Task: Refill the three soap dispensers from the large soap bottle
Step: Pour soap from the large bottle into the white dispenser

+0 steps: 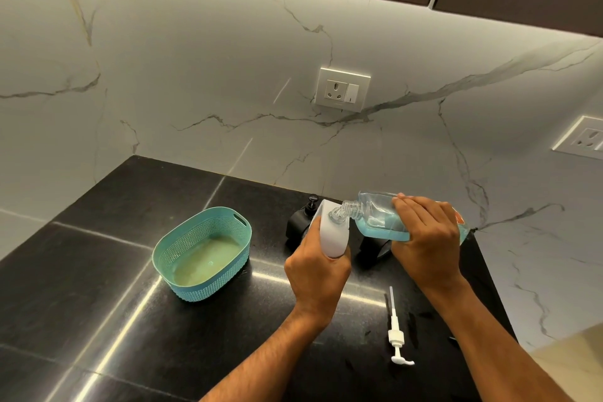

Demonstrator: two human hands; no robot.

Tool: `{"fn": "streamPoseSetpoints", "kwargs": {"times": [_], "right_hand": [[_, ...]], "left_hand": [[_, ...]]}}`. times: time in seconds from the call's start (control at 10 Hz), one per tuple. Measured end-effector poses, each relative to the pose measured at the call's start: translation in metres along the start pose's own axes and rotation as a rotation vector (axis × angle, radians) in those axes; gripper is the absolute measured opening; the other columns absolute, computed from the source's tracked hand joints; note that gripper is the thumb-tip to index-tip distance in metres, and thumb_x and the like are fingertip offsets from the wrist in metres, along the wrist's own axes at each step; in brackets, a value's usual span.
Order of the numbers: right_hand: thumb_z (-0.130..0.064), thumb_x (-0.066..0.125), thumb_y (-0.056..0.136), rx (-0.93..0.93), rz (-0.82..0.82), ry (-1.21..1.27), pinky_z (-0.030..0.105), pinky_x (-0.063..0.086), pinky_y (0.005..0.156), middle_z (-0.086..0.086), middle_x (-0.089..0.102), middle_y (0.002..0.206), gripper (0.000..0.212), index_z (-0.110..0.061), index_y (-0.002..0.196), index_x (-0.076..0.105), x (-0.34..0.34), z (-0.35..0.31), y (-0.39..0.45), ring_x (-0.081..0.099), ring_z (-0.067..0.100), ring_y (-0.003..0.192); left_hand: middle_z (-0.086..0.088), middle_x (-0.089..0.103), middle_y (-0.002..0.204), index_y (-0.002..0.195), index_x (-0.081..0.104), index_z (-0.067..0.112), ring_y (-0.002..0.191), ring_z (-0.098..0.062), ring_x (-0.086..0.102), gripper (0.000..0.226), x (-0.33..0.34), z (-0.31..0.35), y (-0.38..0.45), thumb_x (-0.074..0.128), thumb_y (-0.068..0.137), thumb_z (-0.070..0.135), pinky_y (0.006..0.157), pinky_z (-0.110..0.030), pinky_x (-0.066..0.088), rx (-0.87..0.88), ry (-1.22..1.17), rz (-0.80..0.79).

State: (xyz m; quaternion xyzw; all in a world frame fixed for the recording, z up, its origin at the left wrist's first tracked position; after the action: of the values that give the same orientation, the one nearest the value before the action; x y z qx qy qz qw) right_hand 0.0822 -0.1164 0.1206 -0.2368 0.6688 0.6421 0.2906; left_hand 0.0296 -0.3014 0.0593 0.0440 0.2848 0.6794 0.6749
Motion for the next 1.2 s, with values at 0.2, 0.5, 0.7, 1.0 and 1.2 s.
{"fn": "streamPoseSetpoints", "kwargs": {"times": [0.2,0.5,0.7,1.0,1.2], "right_hand": [[-0.018,0.097,0.062,-0.002,-0.002,0.002,0.046,0.054,0.090,0.017,0.075,0.115,0.062,0.002,0.115,0.073,0.0004,0.0004,0.0003,0.071,0.036,0.106],[-0.017,0.097,0.060,-0.015,0.005,-0.003,0.046,0.054,0.089,0.018,0.075,0.114,0.063,0.002,0.115,0.073,-0.0016,0.0005,0.0018,0.071,0.037,0.106],[-0.015,0.097,0.059,-0.016,0.001,0.001,0.045,0.053,0.089,0.018,0.075,0.114,0.063,0.002,0.115,0.073,-0.0013,0.0007,0.0009,0.071,0.037,0.105],[-0.011,0.098,0.057,0.008,-0.004,0.026,0.048,0.056,0.085,0.019,0.075,0.112,0.066,0.004,0.115,0.073,-0.0006,-0.0003,-0.0022,0.071,0.037,0.103],[-0.006,0.096,0.056,0.037,-0.002,0.056,0.044,0.053,0.084,0.017,0.076,0.110,0.064,0.003,0.115,0.073,0.0027,0.0000,-0.0065,0.071,0.036,0.101]], "left_hand": [[-0.003,0.073,0.126,0.140,0.061,0.012,0.102,-0.019,0.075,0.069,-0.0007,0.0002,0.0003,0.086,0.081,0.037,0.081,-0.026,0.064,-0.002,-0.003,-0.001],[-0.004,0.073,0.127,0.141,0.061,0.011,0.103,-0.021,0.075,0.070,-0.0015,0.0028,0.0004,0.088,0.080,0.032,0.082,-0.027,0.064,-0.001,0.001,0.001],[-0.003,0.073,0.127,0.141,0.061,0.012,0.103,-0.020,0.075,0.070,-0.0015,0.0029,-0.0008,0.088,0.080,0.031,0.081,-0.027,0.064,-0.004,0.000,-0.003],[-0.002,0.073,0.125,0.141,0.061,0.013,0.102,-0.018,0.075,0.068,-0.0010,0.0054,-0.0001,0.086,0.081,0.034,0.080,-0.027,0.064,-0.005,-0.009,0.003],[-0.002,0.074,0.122,0.138,0.063,0.012,0.099,-0.017,0.075,0.066,0.0016,0.0067,-0.0009,0.089,0.080,0.028,0.079,-0.026,0.064,0.001,-0.019,0.006]]}}
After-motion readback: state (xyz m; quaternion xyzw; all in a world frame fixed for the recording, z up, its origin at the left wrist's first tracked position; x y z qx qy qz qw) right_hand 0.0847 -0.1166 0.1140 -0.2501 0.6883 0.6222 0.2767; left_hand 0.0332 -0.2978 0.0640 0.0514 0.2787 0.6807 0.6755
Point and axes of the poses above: each hand's wrist, its own y-axis towards the middle knuckle, its own x-axis out of the palm, z = x × y, the point moved 1 cm from there along y, towards the middle knuckle
